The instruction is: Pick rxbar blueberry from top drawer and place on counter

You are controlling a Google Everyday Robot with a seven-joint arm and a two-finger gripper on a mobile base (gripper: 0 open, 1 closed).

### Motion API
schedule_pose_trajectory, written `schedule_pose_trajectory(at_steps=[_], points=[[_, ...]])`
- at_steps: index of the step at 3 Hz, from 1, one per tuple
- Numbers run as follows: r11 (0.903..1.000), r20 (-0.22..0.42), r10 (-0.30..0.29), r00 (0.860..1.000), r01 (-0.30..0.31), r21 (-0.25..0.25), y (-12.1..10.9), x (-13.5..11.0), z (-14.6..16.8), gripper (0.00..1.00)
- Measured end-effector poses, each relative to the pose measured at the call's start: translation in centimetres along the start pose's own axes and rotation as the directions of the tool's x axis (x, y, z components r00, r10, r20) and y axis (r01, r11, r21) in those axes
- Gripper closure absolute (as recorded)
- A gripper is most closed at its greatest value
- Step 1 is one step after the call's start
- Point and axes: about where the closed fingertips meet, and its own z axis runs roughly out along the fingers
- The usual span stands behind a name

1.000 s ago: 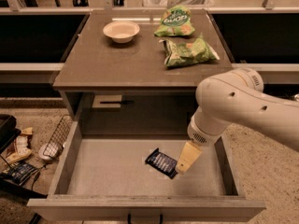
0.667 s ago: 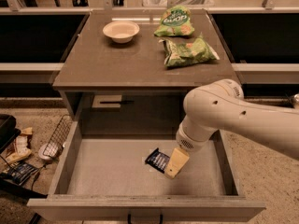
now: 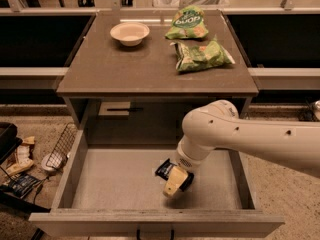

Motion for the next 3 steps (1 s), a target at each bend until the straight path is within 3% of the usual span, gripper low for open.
schedule_pose_trajectory(at_steps=[2, 3], points=[[0.999, 0.002, -0.043, 0.999, 0.043, -0.012, 0.9, -0.3, 3.5, 0.38], [0.999, 0.002, -0.043, 0.999, 0.043, -0.012, 0.9, -0.5, 2.7, 0.62]])
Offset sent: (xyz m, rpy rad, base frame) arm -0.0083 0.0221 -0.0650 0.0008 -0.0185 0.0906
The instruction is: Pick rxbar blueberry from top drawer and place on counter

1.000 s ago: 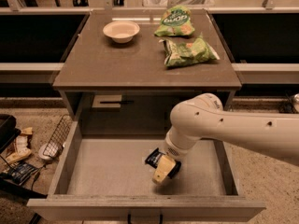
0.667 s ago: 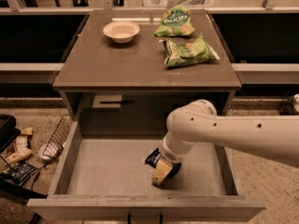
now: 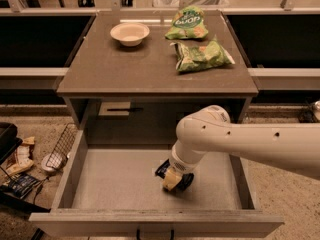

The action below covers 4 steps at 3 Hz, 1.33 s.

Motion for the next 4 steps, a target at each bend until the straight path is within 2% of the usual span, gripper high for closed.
schedule_pose_trajectory(at_steps=[1, 2, 3, 4], points=[[1.0, 0.0, 0.0, 1.0, 0.0, 0.0, 0.0, -0.2, -0.9, 0.85], [1.0, 0.0, 0.0, 1.0, 0.0, 0.0, 0.0, -0.3, -1.2, 1.0], [0.9985, 0.034, -0.054, 0.998, 0.055, -0.008, 0.4, -1.9, -3.9, 1.0], [0.977, 0.14, -0.205, 0.969, 0.211, -0.03, 2.7, -8.6, -13.0, 1.0]])
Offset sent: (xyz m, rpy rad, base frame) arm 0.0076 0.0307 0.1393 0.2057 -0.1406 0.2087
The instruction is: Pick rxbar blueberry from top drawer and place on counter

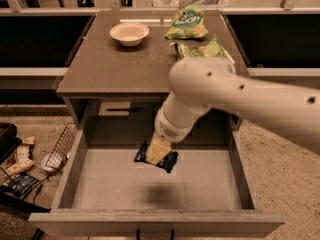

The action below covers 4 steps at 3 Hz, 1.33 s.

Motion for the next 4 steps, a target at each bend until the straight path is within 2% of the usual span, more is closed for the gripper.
schedule_pose_trajectory(at_steps=[1, 2, 3, 4], points=[[0.9861, 0.061, -0.147, 0.987, 0.151, -0.069, 0.8, -6.9, -5.5, 1.0], [0.9639, 0.119, -0.235, 0.965, 0.247, -0.099, 0.6, -14.4, -8.7, 1.0], [0.954, 0.199, -0.281, 0.939, 0.296, -0.048, -1.5, -23.1, -10.2, 1.0], [0.9581, 0.26, -0.286, 0.922, 0.276, 0.075, -5.1, -31.1, -11.4, 1.0]])
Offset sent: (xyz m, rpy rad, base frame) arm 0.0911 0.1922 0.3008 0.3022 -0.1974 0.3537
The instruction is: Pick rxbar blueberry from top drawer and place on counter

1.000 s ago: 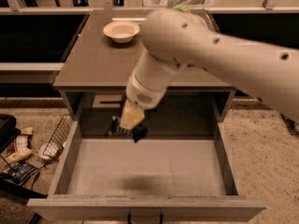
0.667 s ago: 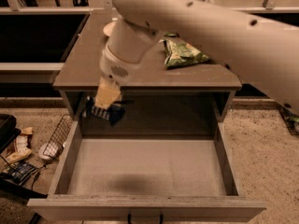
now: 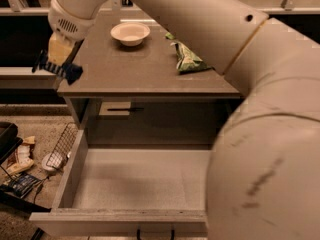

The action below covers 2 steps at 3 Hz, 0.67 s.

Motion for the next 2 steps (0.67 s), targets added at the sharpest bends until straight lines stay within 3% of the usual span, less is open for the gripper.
schedule_pose_trajectory(at_steps=[1, 2], points=[[0.99, -0.027, 0.05, 0.998, -0.046, 0.133, -5.4, -1.6, 1.6, 1.0], [0.9492, -0.096, 0.169, 0.981, -0.135, 0.284, -11.2, 2.5, 1.9, 1.0]])
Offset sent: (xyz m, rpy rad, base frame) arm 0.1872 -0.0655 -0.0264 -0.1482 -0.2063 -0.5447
